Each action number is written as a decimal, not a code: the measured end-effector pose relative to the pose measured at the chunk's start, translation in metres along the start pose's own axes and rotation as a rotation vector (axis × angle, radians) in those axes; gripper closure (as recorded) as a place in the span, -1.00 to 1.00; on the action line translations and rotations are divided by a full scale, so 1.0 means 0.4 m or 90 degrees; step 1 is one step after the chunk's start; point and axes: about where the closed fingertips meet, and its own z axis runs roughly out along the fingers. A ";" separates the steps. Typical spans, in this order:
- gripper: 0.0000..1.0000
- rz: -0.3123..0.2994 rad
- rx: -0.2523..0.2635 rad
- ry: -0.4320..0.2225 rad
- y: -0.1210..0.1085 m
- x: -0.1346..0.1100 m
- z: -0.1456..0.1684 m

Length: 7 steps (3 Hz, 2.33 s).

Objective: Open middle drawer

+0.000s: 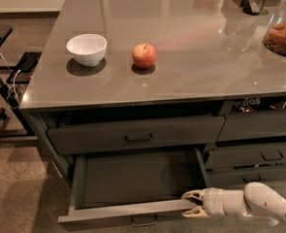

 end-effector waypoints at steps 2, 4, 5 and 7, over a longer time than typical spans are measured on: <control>1.00 -0.002 -0.001 -0.002 0.034 0.001 -0.020; 0.63 0.000 0.001 -0.004 0.068 0.000 -0.037; 0.18 0.000 0.001 -0.004 0.068 0.000 -0.037; -0.77 0.000 0.001 -0.004 0.068 0.000 -0.037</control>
Offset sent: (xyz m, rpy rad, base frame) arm -0.3572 -0.1491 -0.0501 0.1449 -0.0016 -0.0431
